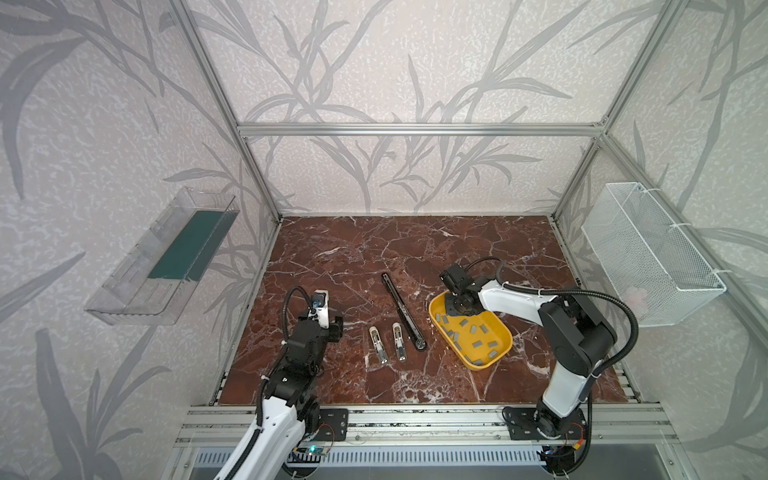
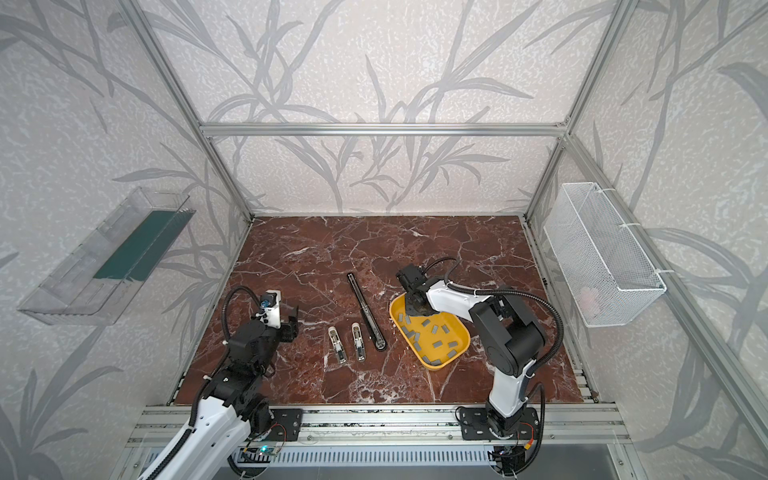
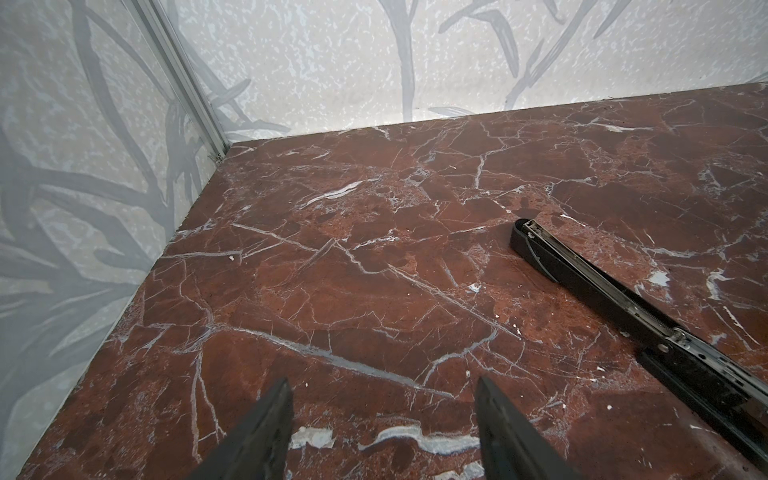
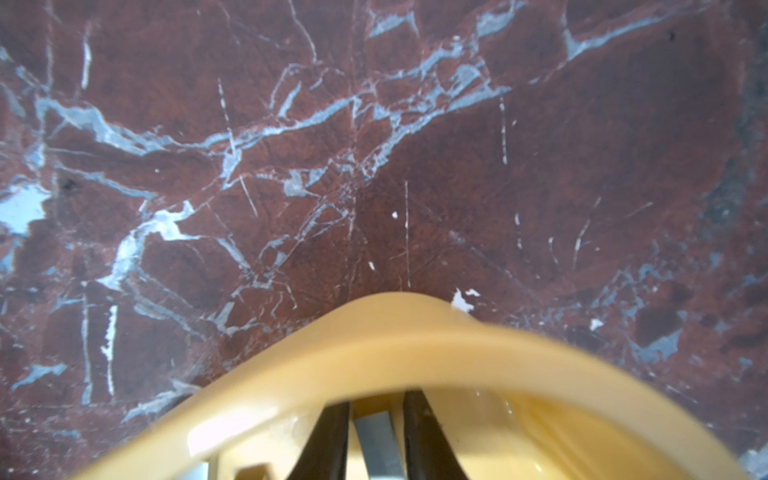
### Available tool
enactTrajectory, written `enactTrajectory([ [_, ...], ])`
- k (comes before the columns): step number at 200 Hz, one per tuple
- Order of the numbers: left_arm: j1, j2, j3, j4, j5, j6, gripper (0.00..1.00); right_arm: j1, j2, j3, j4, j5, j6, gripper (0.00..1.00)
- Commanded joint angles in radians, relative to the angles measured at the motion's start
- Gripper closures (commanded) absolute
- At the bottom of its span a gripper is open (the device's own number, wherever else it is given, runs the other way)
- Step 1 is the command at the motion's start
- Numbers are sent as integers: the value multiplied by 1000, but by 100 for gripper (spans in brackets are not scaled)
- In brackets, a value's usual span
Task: Load the staples into the stapler
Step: 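Close the right gripper on the grey staple strip and lift it, then carry the strip over the stapler with the right gripper while the left gripper moves away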
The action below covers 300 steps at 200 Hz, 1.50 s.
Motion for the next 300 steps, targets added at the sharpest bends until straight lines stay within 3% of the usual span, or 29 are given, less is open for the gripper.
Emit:
enactTrajectory([
  [1,1,0,-14,17,-1,3,30,6,3,-37,-69,-20,-7,76],
  [96,1,0,-14,16,2,3,30,7,-5,-52,-62,-33,-14,76],
  [177,1,-3,-12,9,7,6,30,9,-10,-50,-62,-34,-16,87],
  [224,1,-12,45,-29,-26,5,34,12,-39,-54,-57,-22,-25,88],
  [239,1,-10,99,-79,-92,-83,31,21,-64,-59,-60,-1,-29,88],
  [256,1,-7,135,-97,-147,-292,23,32,-93,-62,-62,29,-37,88],
  [273,2,1,169,-97,-83,-474,21,43,-137,-62,-66,64,-45,88],
  [300,3,29,298,-145,27,-584,16,58,-195,-63,-81,108,-57,88],
])
